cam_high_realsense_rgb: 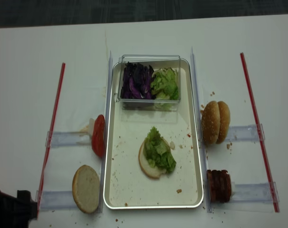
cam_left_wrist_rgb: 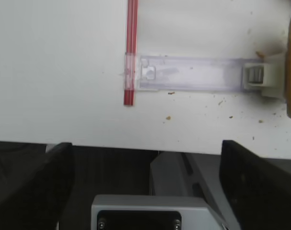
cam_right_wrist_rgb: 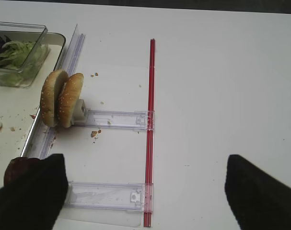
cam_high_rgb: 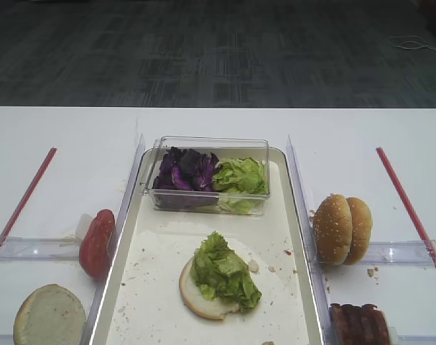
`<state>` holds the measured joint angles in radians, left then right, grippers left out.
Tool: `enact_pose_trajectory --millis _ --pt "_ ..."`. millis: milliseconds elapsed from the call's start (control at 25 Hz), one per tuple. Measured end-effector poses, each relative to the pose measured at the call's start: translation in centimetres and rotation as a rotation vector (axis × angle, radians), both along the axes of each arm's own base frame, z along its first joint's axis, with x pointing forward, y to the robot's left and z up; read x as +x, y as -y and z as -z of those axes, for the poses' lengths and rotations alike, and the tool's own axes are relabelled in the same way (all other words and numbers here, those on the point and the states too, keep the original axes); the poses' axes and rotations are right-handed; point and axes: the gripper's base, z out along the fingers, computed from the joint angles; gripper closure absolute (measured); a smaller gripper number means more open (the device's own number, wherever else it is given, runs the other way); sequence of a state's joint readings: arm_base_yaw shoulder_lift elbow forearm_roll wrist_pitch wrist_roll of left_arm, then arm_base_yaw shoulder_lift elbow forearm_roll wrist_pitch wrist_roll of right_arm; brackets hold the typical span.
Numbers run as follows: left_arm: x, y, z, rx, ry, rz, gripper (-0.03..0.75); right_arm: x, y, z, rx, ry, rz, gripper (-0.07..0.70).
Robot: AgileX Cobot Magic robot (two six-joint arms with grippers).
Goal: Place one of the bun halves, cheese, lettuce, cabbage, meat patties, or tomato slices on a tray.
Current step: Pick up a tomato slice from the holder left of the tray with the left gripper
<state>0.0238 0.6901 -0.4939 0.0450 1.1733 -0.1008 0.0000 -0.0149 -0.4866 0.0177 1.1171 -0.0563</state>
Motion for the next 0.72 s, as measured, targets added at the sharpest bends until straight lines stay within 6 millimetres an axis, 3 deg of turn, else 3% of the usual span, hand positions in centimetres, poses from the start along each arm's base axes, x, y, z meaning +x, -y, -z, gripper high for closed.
enact_pose_trajectory --millis 200,560,720 --pt "1.6 0.0 1.1 -0.003 -0.120 0.002 0.115 0.0 0.0 0.0 0.000 0.000 0.000 -0.058" --pt "2.8 -0.1 2.1 -0.005 -0.219 0.001 0.115 0.0 0.0 0.0 0.000 0.000 0.000 -0.058" --pt "4.6 -0.1 2.0 -0.005 -0.240 -0.001 0.115 0.0 0.0 0.0 0.000 0.000 0.000 -0.058"
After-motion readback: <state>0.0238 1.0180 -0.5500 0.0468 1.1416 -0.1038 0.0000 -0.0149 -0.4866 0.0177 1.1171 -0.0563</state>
